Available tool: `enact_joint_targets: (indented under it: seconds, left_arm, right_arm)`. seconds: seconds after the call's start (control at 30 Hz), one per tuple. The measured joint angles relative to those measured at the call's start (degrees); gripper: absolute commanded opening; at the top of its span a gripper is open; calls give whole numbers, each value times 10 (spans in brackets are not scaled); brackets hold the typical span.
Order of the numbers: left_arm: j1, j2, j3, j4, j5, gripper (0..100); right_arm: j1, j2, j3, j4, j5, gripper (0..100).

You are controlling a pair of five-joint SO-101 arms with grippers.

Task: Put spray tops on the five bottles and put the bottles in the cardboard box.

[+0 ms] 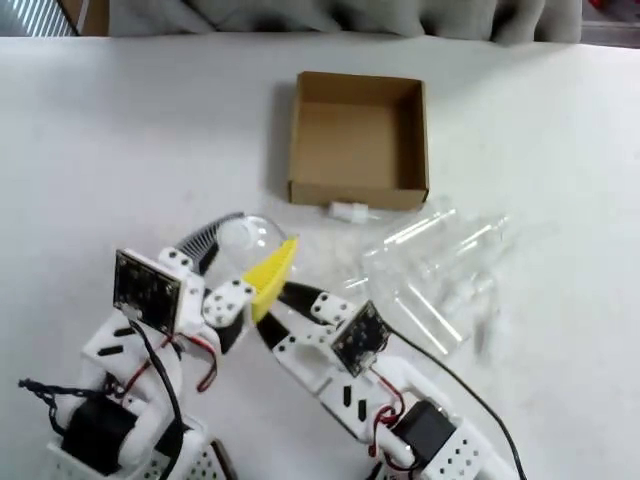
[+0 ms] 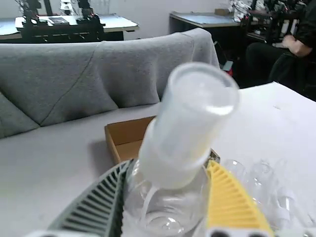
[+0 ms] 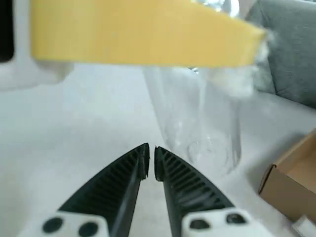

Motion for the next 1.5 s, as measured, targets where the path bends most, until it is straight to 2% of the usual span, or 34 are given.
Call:
enact_joint_targets:
  seconds: [0.1,0.23,0.5,0.6,0.77,0.9,1.1,1.4,1.5]
  left_arm:
    - [-41,41,10,-75,0,24]
    - [-67,142,-18,-141,0,24]
    - [-71,457,-214,-238,0,24]
    - [-71,578,-301,-254,0,24]
    - [-71,731,-406,-258,0,24]
    - [-74,777,-447,-258,0,24]
    - [-84,806,-450,-258,0,24]
    - [-142,807,-449,-258,0,24]
    - [-145,807,-449,-258,0,24]
  right_arm:
    - [2,0,-4,24,4,15]
    - [16,0,-4,26,46,15]
    - [75,0,-4,26,64,16]
    - [114,0,-8,23,64,16]
    - [244,0,-14,-8,61,16]
    - [272,15,-43,-10,40,16]
    - [309,202,-140,-22,33,16]
    - [406,584,-379,-37,-9,19]
    - [433,695,-480,-2,-9,77]
